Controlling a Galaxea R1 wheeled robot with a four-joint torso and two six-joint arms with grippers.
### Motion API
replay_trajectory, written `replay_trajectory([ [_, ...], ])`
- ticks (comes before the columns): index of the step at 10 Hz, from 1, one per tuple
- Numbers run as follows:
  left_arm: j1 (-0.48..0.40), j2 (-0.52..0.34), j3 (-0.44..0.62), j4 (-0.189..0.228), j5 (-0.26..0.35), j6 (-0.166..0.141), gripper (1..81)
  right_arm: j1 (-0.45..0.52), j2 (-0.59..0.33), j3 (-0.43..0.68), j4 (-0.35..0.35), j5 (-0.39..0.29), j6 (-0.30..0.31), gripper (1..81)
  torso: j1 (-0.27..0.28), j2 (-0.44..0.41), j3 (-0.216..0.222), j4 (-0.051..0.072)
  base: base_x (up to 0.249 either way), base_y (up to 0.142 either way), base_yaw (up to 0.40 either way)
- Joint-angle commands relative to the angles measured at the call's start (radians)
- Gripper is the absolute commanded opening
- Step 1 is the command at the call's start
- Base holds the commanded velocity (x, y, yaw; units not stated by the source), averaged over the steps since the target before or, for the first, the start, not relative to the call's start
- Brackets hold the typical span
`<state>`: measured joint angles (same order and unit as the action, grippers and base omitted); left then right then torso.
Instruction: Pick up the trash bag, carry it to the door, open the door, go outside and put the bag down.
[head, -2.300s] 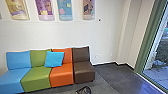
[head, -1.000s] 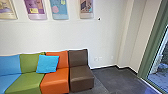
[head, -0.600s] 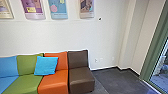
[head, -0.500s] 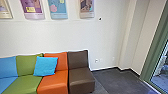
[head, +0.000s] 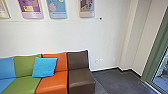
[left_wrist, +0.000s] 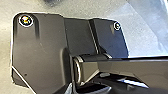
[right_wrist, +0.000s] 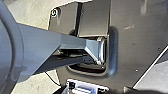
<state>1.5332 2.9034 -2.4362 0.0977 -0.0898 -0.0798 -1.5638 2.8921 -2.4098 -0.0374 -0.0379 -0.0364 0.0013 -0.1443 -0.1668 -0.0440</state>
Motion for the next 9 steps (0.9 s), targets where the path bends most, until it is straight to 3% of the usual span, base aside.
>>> replay_trajectory([
  [1,-0.031,-0.015,0.032,0.001,0.056,0.002,81.1,0.03,-0.026,0.049,0.005,-0.065,-0.002,81.1,0.0,0.0,0.0,0.0,0.0,0.0,0.0],
  [4,-0.029,-0.119,0.172,0.001,0.057,-0.002,81.1,0.033,-0.196,0.281,0.008,-0.063,0.007,81.1,-0.001,-0.001,0.0,0.0,0.0,0.0,0.0],
  [7,-0.028,-0.206,0.243,0.001,0.056,-0.009,81.1,0.052,-0.374,0.474,0.034,-0.056,0.015,81.1,-0.001,-0.001,0.0,0.0,0.0,0.0,0.0],
  [8,-0.028,-0.239,0.278,0.001,0.055,-0.011,81.1,0.063,-0.431,0.532,0.048,-0.054,0.015,81.1,0.063,-0.101,0.0,0.0,0.0,0.0,0.0],
  [9,-0.031,-0.272,0.322,-0.001,0.053,-0.012,81.1,0.07,-0.478,0.578,0.066,-0.054,0.015,81.1,0.063,-0.101,-0.037,-0.022,0.0,0.0,0.0],
])
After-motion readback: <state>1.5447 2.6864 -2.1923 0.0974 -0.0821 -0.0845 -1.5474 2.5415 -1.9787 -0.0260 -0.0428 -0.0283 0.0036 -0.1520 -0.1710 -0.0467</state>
